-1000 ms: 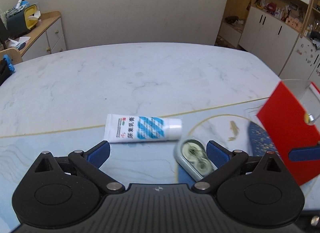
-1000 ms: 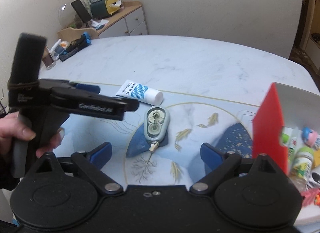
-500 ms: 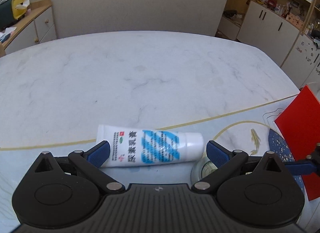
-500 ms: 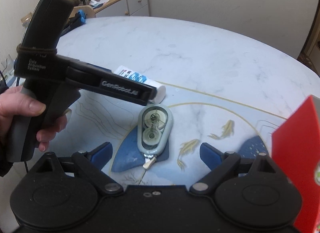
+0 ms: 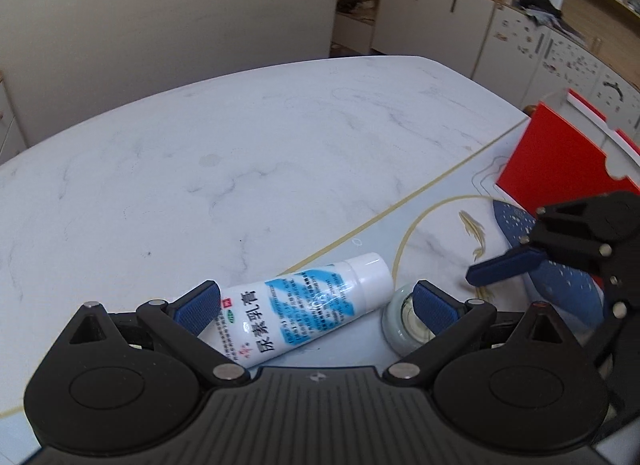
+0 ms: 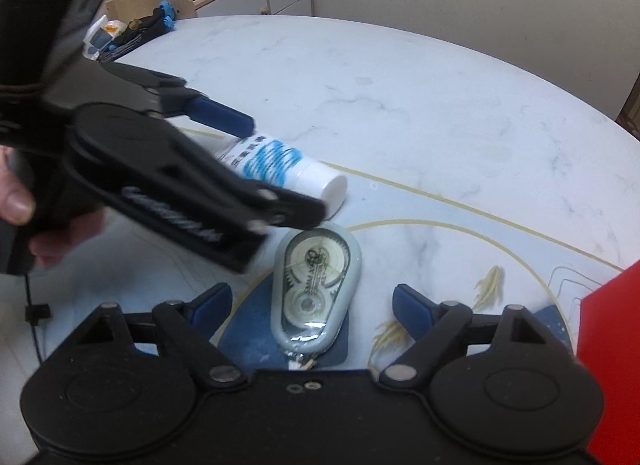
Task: Organize rigid objects
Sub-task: 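Move the left gripper to the white tube while the right gripper approaches the correction tape, then grasp the white ointment tube with the left gripper while the right gripper grasps the correction tape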
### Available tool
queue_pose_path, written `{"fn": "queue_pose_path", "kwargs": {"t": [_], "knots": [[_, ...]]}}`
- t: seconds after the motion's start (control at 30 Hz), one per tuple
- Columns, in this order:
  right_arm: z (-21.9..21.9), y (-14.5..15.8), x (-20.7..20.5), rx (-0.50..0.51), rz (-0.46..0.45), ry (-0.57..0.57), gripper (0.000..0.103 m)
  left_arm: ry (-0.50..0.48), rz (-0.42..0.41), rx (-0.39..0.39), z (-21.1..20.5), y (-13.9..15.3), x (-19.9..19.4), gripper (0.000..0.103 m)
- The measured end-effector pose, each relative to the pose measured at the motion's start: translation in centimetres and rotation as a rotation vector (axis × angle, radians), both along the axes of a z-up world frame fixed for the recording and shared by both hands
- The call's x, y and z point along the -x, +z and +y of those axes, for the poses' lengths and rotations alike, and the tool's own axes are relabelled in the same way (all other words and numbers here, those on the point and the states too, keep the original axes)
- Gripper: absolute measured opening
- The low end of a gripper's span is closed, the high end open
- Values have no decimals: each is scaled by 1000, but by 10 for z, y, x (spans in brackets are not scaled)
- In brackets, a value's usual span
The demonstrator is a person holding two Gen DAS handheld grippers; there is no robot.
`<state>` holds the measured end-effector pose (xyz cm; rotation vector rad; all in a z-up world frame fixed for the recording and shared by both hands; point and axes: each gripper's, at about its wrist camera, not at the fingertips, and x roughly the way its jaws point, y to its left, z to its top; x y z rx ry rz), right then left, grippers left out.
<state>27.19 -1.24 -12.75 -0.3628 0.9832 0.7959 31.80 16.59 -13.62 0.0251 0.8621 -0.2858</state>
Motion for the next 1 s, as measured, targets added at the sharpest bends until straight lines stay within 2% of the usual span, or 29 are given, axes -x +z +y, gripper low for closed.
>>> {"fn": "queue_pose_path", "kwargs": {"t": [0.17, 0.37, 0.6, 1.0], "knots": [[5, -6, 0, 4, -10, -5, 78, -53, -19, -25, 0, -2, -2, 103], [9, -9, 7, 41, -59, 58, 69, -127, -45, -28, -5, -4, -3, 103], [0, -8, 3, 22, -62, 53, 48, -153, -53, -46, -1, -9, -9, 103], [-36, -6, 3, 10, -24, -12, 48, -230, -10, -40, -3, -21, -3, 102]]}}
